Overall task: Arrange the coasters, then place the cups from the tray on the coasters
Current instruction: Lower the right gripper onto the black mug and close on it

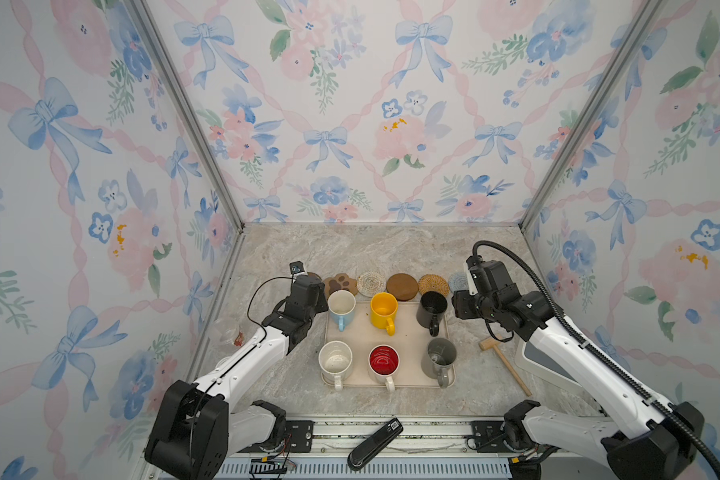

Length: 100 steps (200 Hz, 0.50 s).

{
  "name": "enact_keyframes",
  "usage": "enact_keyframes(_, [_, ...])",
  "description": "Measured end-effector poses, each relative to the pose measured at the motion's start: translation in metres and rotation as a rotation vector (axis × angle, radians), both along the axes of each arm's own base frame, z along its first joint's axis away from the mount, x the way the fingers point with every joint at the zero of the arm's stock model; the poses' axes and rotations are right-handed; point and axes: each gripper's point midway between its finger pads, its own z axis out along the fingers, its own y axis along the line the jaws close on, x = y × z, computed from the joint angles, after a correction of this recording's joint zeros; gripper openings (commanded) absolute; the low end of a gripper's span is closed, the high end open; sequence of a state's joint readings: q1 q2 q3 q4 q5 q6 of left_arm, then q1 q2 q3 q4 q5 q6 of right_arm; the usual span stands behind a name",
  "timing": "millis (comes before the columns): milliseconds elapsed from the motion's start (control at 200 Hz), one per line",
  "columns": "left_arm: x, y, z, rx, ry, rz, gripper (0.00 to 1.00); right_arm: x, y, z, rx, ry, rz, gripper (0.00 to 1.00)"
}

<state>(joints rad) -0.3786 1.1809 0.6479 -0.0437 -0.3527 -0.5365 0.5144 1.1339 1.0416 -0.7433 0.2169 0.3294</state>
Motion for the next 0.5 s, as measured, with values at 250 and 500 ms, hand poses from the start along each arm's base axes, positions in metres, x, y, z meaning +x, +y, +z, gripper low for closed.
enact_keyframes(250, [-0.005,0.014,-0.003,0.037,-0.034,0.055,0.23,-0.012,0.015,-0.033,-0.045,0.078,0.033,0.61])
enact_keyframes(500, [-0.011,0.021,0.012,0.027,-0.130,0.073,0.27,-0.010,0.030,-0.056,-0.038,0.151,0.050,0.61])
